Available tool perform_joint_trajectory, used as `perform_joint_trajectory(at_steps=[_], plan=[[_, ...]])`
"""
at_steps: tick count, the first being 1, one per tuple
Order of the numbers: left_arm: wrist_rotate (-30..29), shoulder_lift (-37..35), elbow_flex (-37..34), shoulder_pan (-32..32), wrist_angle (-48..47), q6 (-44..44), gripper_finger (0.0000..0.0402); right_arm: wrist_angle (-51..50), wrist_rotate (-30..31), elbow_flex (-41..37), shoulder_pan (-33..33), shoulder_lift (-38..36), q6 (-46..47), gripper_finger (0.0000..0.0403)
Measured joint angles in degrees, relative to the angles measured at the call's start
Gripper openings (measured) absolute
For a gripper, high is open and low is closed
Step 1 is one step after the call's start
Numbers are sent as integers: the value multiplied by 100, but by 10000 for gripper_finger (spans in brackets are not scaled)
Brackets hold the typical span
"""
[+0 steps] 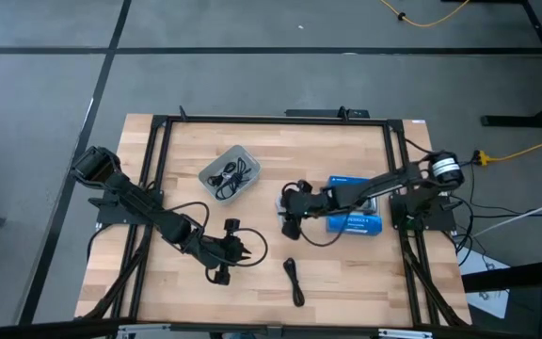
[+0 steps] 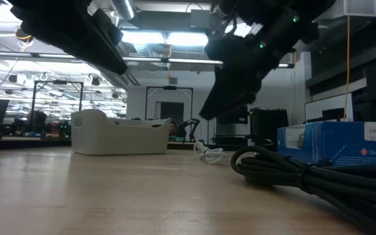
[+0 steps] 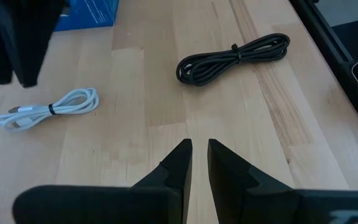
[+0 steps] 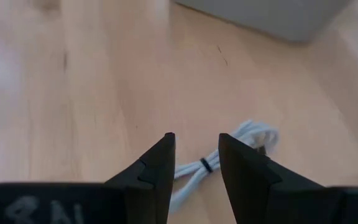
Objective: Pick and place USB-C Cables
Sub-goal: Put the white charger cable into the white bin
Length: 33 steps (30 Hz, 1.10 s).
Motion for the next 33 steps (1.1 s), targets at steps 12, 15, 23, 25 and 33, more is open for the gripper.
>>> perform_joint_trajectory(at_steps=[12,15,23,25,33], plan=[[-4,2,0,0,0,-3,45,-54,906,-4,0,472,1453,127],[-2,2,0,18,-1,-2,45,-63,899,-4,0,471,1911,127],[-13,0,0,179,-1,334,45,-63,899,-4,137,475,2596,127],[-13,1,0,228,-3,334,45,-1,906,-2,206,564,2661,127],[-7,2,0,269,-28,330,45,205,945,16,258,1057,2695,127]])
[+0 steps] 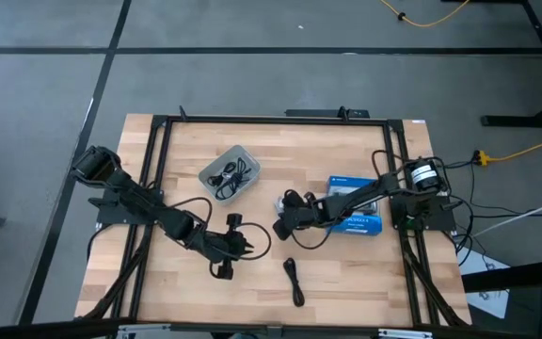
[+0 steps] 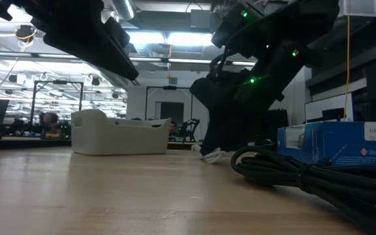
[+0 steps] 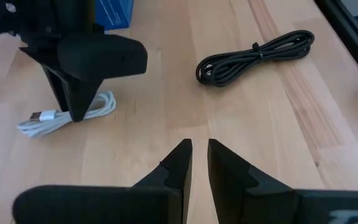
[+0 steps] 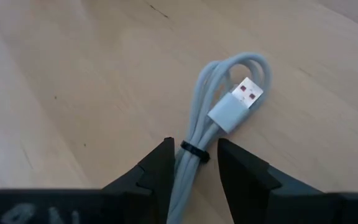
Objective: Pick and place USB-C Cables
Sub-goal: Put the white charger cable into the white bin
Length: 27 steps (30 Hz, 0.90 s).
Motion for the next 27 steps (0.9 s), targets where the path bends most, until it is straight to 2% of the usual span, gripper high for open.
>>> perform_joint_trajectory(at_steps=[5,15,18,22,27], plan=[[2,0,0,0,-2,0,45,-200,26,11,0,52,-161,127],[2,-1,0,0,-18,0,45,-501,-47,4,-17,26,-1171,124],[2,-2,0,0,-20,0,45,-504,-84,2,-50,30,-1183,97],[2,0,0,-1,-69,-1,45,-549,-187,50,-118,30,-1335,26],[-4,0,0,-111,-511,-231,45,-748,-232,348,-130,54,-2013,22]])
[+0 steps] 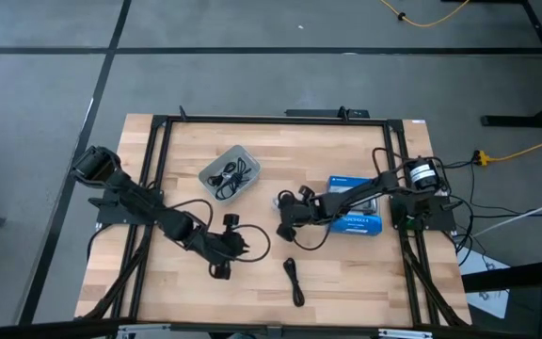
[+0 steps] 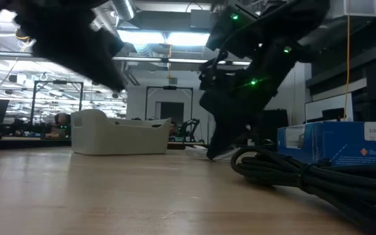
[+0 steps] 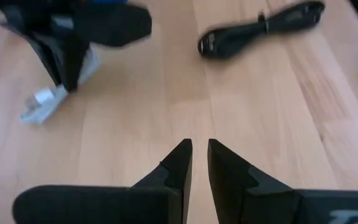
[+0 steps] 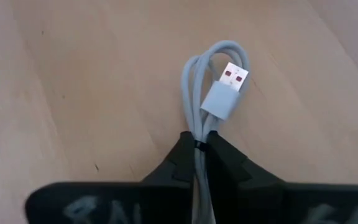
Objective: Pick and place USB-C Cables
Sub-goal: Put the white charger cable into the white bin
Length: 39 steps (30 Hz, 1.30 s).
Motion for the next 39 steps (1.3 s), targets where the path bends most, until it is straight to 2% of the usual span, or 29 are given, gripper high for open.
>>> perform_joint_trajectory(at_steps=[6,9,12,14,18,20,23,27,30,39], plan=[[-60,-48,0,-307,-425,-359,45,-549,-72,991,-24,-64,-1568,4],[-409,-220,-2,-495,-545,-362,45,-507,250,1436,-157,-74,-2539,3],[-676,-480,0,-715,-686,-405,45,-276,269,1800,-519,-65,-3154,3],[-927,-623,0,-887,-761,-513,45,-49,-11,2017,-831,-76,-3265,3],[-1682,-871,0,-1255,-1016,-703,45,195,-1108,2299,-1456,7,-3365,3],[-1979,-888,0,-1374,-1021,-713,45,366,-1440,2384,-1668,44,-3379,3],[-2244,-881,0,-1494,-1047,-711,45,432,-1821,2402,-1885,44,-3390,3],[-2286,-881,0,-1522,-1074,-711,45,807,-2388,2377,-2046,86,-3398,15],[-2293,-881,0,-1519,-1074,-713,45,1036,-2653,2378,-2083,136,-3499,39],[-2297,-881,0,-1476,-1072,-717,45,1259,-2687,2376,-2088,142,-3485,108]])
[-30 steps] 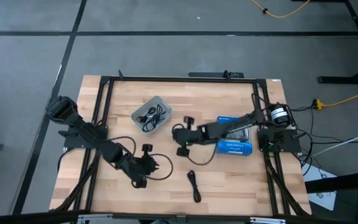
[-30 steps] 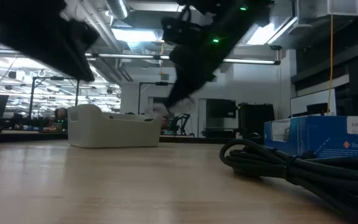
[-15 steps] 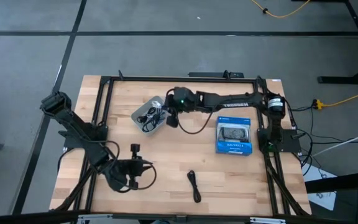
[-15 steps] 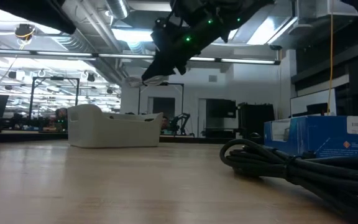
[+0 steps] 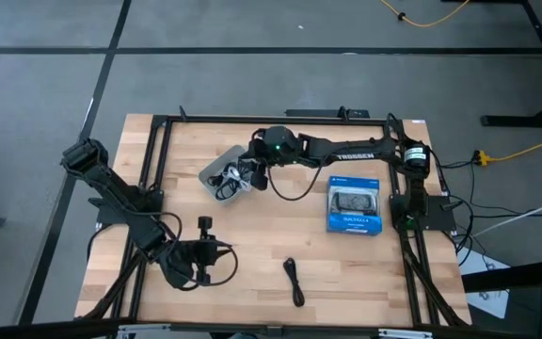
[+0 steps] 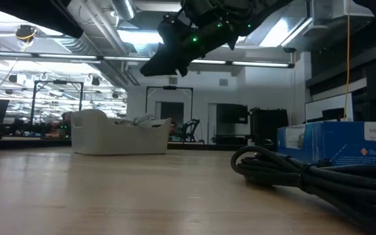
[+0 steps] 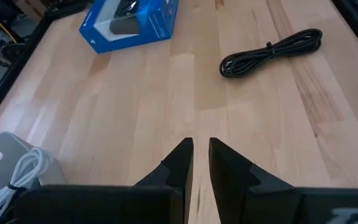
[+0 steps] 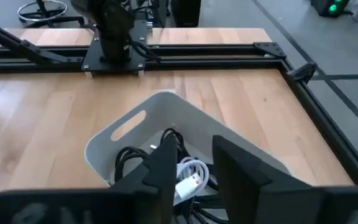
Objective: Pick and place USB-C Cables
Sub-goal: Put the white charger cable into the white bin
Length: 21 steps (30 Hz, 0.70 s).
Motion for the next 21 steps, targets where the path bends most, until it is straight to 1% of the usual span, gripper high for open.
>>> perform_joint_trajectory(at_steps=[3,5,9,12,13,15,17,19,21], plan=[[0,0,0,-2,0,-8,45,-275,-240,7,-4,-106,368,115],[4,0,0,-4,0,-117,45,-727,-625,123,0,-253,580,116],[4,2,0,-2,0,-254,45,-1818,-1243,263,84,-511,605,113],[4,2,0,-4,-2,-260,45,-2545,-1224,242,265,-492,585,110],[4,2,0,-4,0,-260,45,-2623,-1161,189,350,-454,584,109],[6,2,0,-2,-9,-260,45,-2431,-978,-6,530,-376,562,107],[6,2,0,-2,-5,-261,45,-2014,-877,-222,684,-270,482,106],[9,2,0,-2,-10,-263,45,-1564,-800,-314,798,-176,422,106],[9,2,0,-2,-4,-284,45,-1346,-671,-318,849,-82,419,105]])
